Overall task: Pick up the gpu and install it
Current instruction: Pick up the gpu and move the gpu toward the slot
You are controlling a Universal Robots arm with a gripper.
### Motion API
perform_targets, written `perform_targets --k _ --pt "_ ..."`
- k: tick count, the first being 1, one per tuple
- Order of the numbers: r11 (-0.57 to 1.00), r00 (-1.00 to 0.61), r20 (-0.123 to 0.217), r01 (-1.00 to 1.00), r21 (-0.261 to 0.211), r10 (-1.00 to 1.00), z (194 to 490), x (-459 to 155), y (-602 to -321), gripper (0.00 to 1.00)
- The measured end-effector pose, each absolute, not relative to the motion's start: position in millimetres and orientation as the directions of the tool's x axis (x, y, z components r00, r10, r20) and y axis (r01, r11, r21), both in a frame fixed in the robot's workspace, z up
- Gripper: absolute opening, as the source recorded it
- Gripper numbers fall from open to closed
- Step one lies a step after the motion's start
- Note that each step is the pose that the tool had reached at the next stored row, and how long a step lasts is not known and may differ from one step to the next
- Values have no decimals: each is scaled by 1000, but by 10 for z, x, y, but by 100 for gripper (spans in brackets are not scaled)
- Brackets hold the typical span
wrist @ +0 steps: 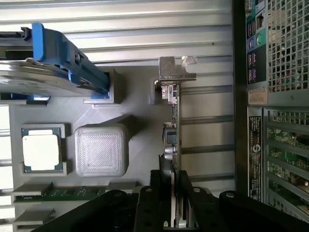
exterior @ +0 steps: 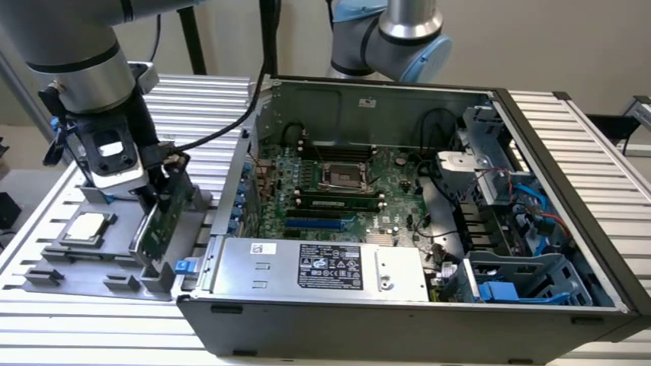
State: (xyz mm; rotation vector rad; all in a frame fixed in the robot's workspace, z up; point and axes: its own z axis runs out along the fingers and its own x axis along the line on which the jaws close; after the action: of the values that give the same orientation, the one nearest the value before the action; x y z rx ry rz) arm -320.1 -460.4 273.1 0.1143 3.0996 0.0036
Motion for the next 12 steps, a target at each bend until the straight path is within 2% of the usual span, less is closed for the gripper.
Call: perform_targets --k 12 --pt "997 -996 -40 74 4 74 3268 -3202 -4604 26"
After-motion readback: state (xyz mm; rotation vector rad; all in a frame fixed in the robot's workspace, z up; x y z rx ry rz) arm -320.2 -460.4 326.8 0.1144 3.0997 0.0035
